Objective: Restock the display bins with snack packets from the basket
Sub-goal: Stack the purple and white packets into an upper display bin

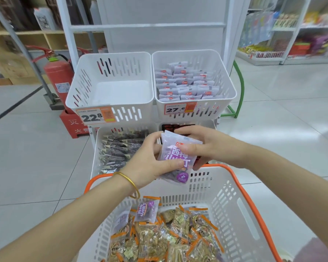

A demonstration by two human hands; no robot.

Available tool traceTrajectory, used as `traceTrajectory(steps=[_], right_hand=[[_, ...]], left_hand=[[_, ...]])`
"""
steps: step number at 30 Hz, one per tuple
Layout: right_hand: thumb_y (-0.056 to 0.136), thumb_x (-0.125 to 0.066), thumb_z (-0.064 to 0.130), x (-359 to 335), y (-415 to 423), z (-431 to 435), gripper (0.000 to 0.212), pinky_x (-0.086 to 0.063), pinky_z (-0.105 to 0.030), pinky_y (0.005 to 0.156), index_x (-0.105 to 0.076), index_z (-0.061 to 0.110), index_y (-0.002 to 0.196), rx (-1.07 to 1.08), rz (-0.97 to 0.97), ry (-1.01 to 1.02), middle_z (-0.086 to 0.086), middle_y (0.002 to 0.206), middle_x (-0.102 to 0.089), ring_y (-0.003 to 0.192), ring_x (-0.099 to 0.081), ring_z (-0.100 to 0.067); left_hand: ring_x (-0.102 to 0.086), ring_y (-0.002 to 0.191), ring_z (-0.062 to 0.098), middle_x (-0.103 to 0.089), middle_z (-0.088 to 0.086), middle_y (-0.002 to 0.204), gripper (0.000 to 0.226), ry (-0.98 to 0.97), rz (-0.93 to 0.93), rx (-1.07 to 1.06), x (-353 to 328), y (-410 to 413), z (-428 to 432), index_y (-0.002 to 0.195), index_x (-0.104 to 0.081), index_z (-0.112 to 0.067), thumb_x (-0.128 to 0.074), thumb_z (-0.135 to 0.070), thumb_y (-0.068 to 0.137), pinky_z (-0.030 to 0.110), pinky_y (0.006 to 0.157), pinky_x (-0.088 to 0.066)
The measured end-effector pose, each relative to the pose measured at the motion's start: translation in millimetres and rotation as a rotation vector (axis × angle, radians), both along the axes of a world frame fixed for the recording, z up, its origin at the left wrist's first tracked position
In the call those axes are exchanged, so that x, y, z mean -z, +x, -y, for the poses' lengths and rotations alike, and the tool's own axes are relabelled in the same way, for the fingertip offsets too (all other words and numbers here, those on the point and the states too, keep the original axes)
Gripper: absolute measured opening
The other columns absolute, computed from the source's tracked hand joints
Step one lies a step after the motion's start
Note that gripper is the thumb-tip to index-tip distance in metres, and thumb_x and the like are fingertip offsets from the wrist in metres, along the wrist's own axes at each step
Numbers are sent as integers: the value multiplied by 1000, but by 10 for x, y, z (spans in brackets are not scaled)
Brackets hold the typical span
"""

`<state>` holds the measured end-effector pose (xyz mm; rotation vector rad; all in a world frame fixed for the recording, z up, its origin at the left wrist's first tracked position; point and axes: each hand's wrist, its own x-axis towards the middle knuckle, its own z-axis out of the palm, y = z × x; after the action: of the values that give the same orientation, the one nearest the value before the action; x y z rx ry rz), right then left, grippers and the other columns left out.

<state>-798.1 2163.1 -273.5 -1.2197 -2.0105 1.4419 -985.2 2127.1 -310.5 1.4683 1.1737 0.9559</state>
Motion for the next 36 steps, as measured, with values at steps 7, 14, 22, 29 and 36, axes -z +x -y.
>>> traceTrajectory(steps=[7, 14, 22, 29, 36], right_hand=[[83, -68, 13, -373, 354, -754, 34, -58, -33, 60, -58, 21, 114, -80, -7, -55, -1, 95, -70, 84, -69, -21], [77, -74, 5, -746, 702, -1941, 41, -60, -35, 61, -59, 14, 115, 341, -62, 307, 0, 96, -66, 76, -67, -16], [82, -66, 10, -770, 552, -3311, 53, -41, -35, 96, -52, 21, 132, 530, 393, 928, -7, 128, -55, 118, -51, -26], [88, -56, 9, -342, 416, -3793, 45, -42, -35, 90, -46, 12, 131, 353, 599, 852, -13, 126, -47, 110, -51, -33], [95, -41, 30, -357, 376, -3757, 52, -32, -41, 105, -28, 18, 143, 304, 751, 751, -12, 145, -28, 128, -34, -37]], left_hand=[[-62, 90, 13, -54, 0, 98, 111, 252, -260, 55, -462, 370, -829, 147, -10, -26, -84, -22, 64, 19, 80, -49], [-34, 131, 17, -34, 5, 143, 93, 443, -430, -121, -554, 612, -2109, 146, -23, -17, -73, -49, 74, 31, 110, -29], [-8, 143, 22, -13, 6, 156, 65, 487, -1080, -132, -463, 629, -2957, 148, -21, -16, -34, -52, 95, 35, 116, -5], [10, 145, 19, 6, 1, 159, 66, 388, -1220, -108, -266, 658, -3144, 150, -8, -27, -21, -59, 94, 48, 116, 5], [9, 145, 18, 6, 0, 159, 65, 437, -1187, -151, -216, 645, -3147, 149, -12, -27, -20, -59, 93, 47, 117, 4]])
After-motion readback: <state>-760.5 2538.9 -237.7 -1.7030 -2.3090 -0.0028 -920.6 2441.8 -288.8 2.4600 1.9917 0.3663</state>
